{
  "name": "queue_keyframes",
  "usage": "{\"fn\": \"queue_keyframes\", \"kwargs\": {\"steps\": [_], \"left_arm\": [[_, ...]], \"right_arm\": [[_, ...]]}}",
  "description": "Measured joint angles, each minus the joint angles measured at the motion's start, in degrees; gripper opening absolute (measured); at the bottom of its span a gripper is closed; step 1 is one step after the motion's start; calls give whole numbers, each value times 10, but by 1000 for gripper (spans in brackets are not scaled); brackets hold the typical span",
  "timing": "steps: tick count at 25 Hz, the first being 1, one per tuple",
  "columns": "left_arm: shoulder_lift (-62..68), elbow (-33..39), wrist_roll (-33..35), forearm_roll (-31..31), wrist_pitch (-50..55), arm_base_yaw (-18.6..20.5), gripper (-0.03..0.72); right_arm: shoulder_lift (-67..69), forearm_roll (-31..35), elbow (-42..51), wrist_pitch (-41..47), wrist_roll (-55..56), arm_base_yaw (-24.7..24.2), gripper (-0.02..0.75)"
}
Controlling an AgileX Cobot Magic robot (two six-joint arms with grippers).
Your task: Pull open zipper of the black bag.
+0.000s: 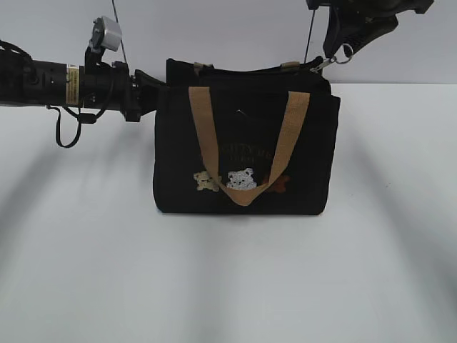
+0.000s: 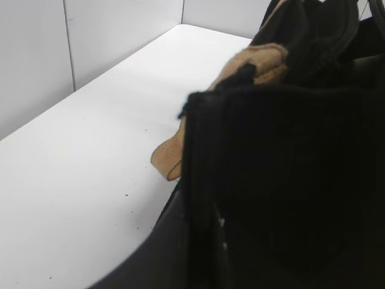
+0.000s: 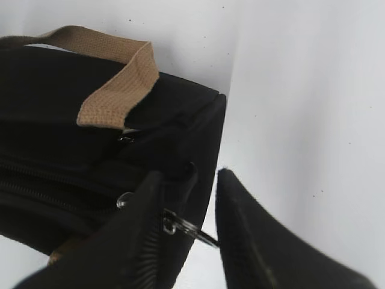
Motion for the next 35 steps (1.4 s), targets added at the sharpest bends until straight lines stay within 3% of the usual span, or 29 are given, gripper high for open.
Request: {"fn": "queue_keyframes", "kwargs": {"steps": [6,8,13,17,22,25,32,35], "left_arm": [[0,0,0,-2,1,0,62],[0,0,0,-13,3,0,124],[-1,0,-3,-46,21,0,375],[-22,0,-41,-24,54,1,446],[-77,0,-162,58,93,3,455],[-109,0,-263,120,182,3,455],[-159,0,-498,132,493,3,480],[-161,0,-549,132,593,4,484]], "right_arm": [[0,0,0,0,0,0,391],[0,0,0,0,0,0,434],[-1,-1,0,0,0,0,464],[-7,-2,0,0,-8,0,468],[-22,-3,0,0,-20,0,470],[-27,-3,0,1,-29,0,470],[-42,-4,0,2,-29,0,470],[-51,-4,0,2,-29,0,470]]}}
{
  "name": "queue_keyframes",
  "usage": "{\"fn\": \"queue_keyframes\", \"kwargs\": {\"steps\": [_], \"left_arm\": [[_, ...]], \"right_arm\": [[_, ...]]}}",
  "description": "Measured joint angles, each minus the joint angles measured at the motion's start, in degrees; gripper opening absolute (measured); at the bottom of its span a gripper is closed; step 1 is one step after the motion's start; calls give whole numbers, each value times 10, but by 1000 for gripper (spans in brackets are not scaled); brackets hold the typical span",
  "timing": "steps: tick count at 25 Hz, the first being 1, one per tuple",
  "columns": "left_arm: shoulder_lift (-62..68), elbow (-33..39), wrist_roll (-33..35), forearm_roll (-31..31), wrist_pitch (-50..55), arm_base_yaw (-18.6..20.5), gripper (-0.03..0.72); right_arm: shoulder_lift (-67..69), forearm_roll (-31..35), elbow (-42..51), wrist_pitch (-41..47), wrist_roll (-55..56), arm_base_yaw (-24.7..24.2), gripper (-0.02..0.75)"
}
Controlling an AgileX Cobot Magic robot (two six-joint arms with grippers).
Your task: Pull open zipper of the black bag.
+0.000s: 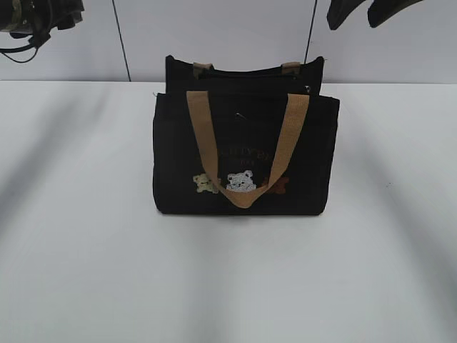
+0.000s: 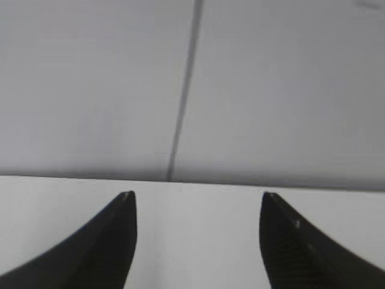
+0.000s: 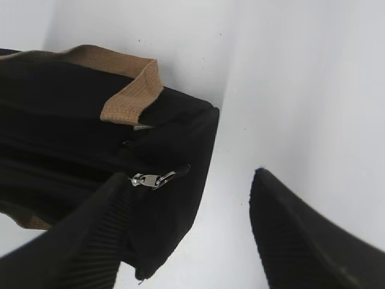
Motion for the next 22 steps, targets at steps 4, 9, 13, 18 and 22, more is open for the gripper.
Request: {"fn": "queue_keyframes", "kwargs": {"steps": [4,9,13,18,22], "left_arm": [[-1,2,-12,0,22,0,491],[-8,13,-8,0,52,3,498],[-10,25,-6,-3,102,18,497],[-12,35,-2,-1,105,33,496],[-12,49,38,-1,115,50,496]], "right_arm": [[-11,0,0,1,4,-2,470],[-12,2,0,1,14,-17,470],[-22,1,0,2,14,-27,470],[-36,1,0,2,14,-27,470],[-44,1,0,2,14,-27,470]]}}
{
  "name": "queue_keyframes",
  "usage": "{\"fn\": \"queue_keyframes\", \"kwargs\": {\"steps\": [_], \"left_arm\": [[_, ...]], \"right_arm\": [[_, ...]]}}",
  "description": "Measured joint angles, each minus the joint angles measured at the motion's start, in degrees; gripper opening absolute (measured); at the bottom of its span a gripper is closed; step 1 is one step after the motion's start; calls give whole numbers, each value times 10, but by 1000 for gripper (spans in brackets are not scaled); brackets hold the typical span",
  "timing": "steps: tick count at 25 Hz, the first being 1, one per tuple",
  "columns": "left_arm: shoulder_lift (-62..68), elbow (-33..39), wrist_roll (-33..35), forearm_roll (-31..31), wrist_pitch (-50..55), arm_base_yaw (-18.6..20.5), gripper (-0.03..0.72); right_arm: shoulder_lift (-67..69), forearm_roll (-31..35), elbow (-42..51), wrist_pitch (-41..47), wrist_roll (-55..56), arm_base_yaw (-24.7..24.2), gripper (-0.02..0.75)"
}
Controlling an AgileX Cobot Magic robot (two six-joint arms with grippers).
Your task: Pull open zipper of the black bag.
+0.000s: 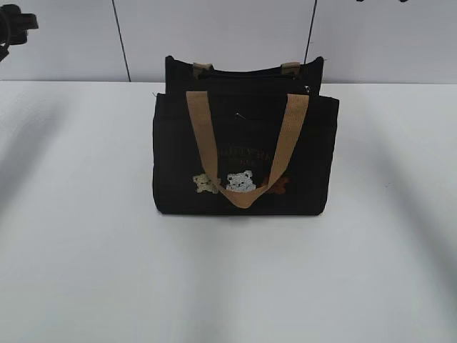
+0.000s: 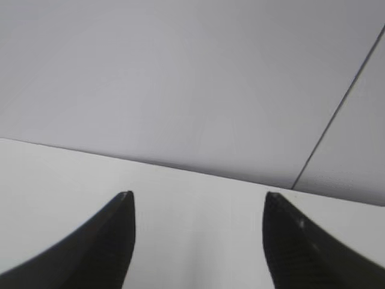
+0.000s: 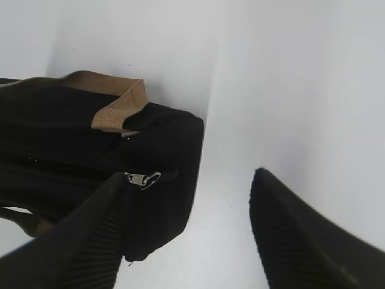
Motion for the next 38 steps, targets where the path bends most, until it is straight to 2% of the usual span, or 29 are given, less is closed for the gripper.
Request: {"fn": "queue_keyframes", "kwargs": {"steps": [2,3,5,6,8,11,13,16,18,20,23,29,32,38], "left_arm": [[0,7,11,-10,60,0,494],[0,8,26,-39,93,0,495],[-1,8,82,-123,144,0,495],[-1,8,133,-184,162,1,495],[-1,8,273,-322,176,2,495],[-4,9,559,-568,181,-14,495],[-13,8,709,-696,201,-34,495],[-36,-10,870,-850,272,-60,495],[-53,-31,936,-930,337,-66,495],[-68,-45,968,-973,394,-66,495],[-99,-51,983,-996,460,-66,491],[-179,-38,986,-996,555,-65,489],[-236,6,986,-989,586,-63,489],[-401,135,986,-985,568,-63,489]], "right_arm": [[-2,0,0,0,0,0,470],[-2,0,0,0,-1,0,470],[-3,-1,0,0,-1,0,470],[-3,-1,0,0,-1,0,470],[-4,-1,0,0,-1,0,470],[-5,-1,0,0,-2,0,470],[-5,-1,0,0,-1,0,470],[-5,2,0,0,1,-11,470],[-5,3,0,0,1,-29,470],[-5,3,1,0,0,-57,470],[-13,1,27,0,-17,-90,470],[-109,4,186,0,-80,-104,470],[-193,5,270,0,-90,-104,470],[-389,21,414,0,-89,-104,470]]}}
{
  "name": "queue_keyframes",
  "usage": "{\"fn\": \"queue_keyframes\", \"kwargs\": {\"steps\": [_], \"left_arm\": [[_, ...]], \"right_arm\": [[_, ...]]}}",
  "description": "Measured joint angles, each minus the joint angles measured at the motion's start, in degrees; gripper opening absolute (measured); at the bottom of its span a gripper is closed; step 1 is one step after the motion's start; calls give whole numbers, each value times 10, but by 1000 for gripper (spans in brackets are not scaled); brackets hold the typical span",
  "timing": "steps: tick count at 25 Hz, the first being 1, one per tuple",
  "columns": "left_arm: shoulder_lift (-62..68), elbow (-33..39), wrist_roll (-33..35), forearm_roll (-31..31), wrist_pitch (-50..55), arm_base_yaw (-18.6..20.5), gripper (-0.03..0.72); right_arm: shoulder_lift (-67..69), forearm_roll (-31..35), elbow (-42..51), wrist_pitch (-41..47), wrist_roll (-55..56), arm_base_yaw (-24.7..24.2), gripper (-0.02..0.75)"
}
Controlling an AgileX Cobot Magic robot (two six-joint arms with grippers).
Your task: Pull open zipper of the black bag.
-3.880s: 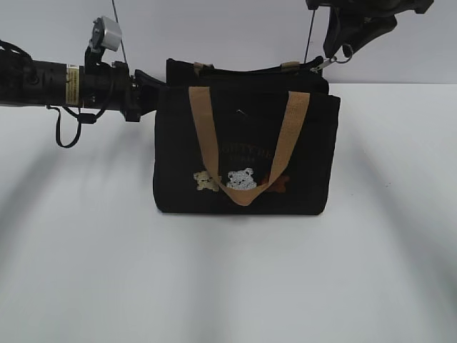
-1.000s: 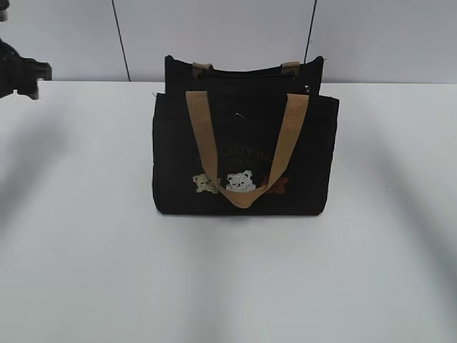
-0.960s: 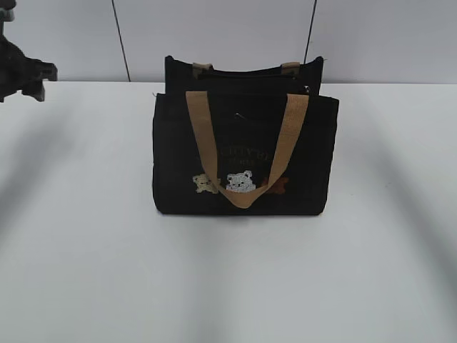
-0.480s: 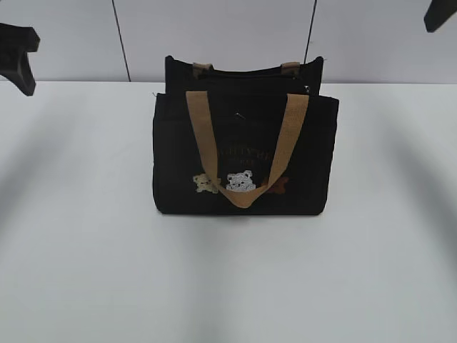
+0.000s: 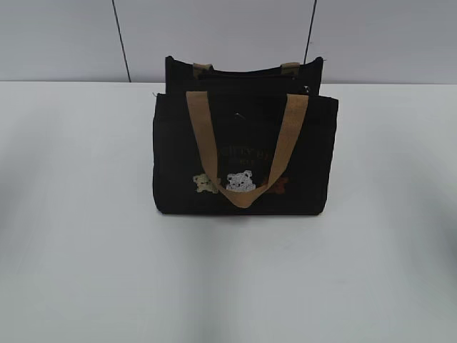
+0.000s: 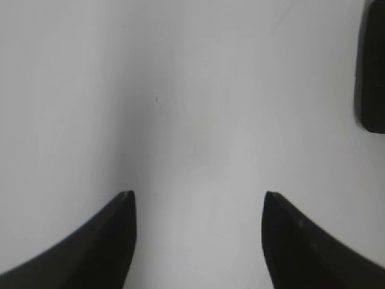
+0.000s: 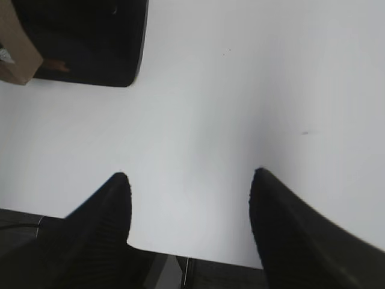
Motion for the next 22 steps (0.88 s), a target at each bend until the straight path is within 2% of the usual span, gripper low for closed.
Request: {"fn": "queue_keyframes", "kwargs": {"steps": [9,15,22], "left_arm": [[-311,194,0,26,-28,0,489],[-492,266,0,22,-28,0,489],[-664,304,0,19,-28,0,489]], "right_arm": [[-301,3,193,1,-49,0,470],[-473,4,290,-1,-69,0,470],[-634,4,354,-34,-71,0,470]]}}
